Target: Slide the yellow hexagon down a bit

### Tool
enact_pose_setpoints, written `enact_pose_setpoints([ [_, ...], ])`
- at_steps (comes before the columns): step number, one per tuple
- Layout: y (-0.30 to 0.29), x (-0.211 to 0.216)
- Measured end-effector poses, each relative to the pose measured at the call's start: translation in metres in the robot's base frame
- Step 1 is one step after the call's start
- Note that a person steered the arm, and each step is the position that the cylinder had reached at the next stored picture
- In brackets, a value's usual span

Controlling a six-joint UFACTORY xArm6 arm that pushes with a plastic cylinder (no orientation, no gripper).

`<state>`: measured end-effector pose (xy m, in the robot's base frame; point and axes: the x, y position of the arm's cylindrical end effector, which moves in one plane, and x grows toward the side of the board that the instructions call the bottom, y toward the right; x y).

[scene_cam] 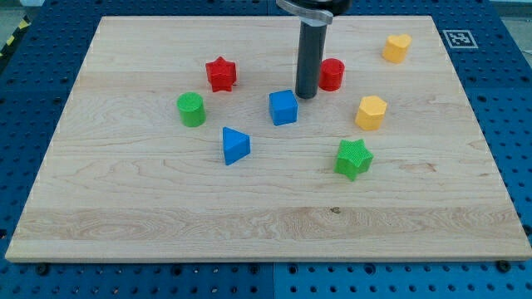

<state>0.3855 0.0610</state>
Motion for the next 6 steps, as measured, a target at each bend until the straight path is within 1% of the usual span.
enact_pose_setpoints([
  [2, 0.081, -0.005],
  [3, 0.101, 0.003],
  [4, 0.102, 0.019],
  [6, 0.103, 0.037],
])
